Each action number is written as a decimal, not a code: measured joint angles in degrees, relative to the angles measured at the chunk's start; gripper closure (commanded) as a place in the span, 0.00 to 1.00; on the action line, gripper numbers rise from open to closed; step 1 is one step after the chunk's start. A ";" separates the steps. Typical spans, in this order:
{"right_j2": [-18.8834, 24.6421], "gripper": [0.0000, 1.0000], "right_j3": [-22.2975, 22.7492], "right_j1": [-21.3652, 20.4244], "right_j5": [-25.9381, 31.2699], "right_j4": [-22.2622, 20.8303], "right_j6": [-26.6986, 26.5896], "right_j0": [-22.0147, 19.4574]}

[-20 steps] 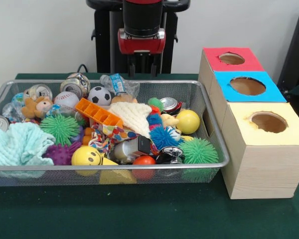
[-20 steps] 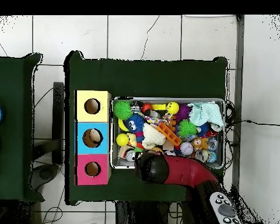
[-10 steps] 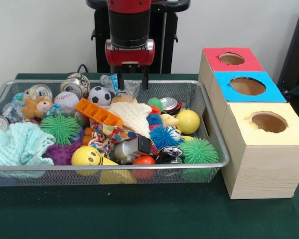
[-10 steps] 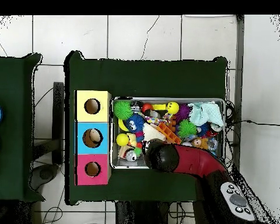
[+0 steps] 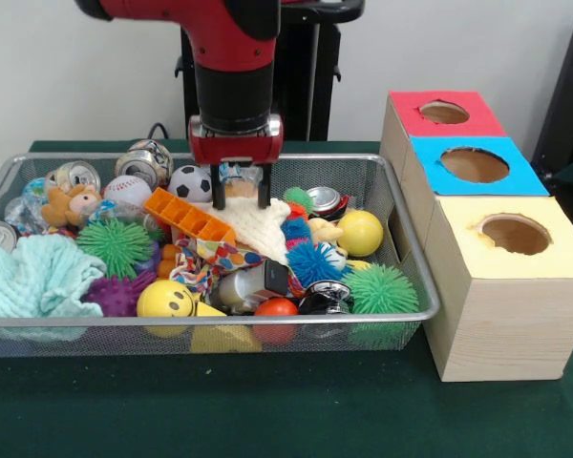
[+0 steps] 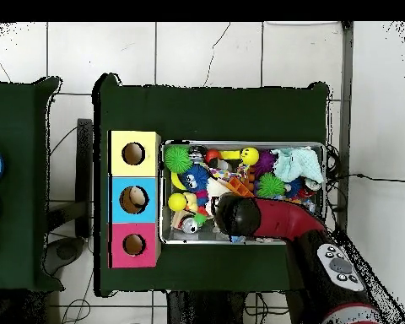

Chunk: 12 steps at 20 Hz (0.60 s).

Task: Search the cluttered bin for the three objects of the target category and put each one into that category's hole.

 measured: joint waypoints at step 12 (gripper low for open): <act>0.35 0.00 -3.47 7.41 -3.67 -4.90 0.00 -2.06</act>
